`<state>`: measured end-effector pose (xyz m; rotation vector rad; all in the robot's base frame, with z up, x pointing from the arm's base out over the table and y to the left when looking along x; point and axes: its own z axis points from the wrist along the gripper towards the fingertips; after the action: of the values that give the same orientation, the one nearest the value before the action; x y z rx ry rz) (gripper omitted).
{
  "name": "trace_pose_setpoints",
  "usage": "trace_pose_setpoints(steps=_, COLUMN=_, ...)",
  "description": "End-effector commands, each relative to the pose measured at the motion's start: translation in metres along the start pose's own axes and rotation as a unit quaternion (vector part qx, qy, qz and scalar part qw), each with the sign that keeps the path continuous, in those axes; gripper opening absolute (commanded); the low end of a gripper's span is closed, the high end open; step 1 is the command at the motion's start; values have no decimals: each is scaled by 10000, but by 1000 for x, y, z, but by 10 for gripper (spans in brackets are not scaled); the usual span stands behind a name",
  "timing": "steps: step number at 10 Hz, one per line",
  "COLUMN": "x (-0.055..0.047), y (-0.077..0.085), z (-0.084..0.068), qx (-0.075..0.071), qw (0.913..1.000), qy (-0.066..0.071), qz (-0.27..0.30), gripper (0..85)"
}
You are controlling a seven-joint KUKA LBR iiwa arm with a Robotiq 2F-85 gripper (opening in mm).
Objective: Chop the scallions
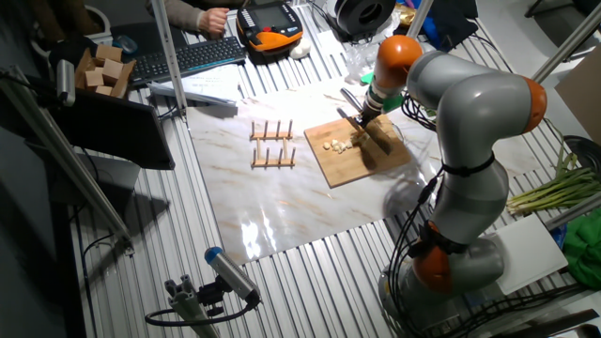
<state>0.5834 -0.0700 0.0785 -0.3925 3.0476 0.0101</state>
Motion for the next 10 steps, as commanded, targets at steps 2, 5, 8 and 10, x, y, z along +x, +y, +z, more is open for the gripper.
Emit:
trace_pose_setpoints(steps=2, x=0, y=-1, z=1, qx=-17, qw=10000, qy=1, qz=-53, gripper=0)
trace_pose_setpoints(steps=5, x=-1, y=-1, z=3, qx=-8, qw=9999, qy=27, qz=-146, gripper=0)
trace_pose_setpoints(steps=8, x=-1, y=-4, z=10, qx=-51, qw=9999, qy=7, qz=-151, gripper=0)
trace_pose_setpoints(steps=10, x=-1, y=-6, z=16, qx=-81, qw=9999, qy=-25, qz=-141, gripper=0)
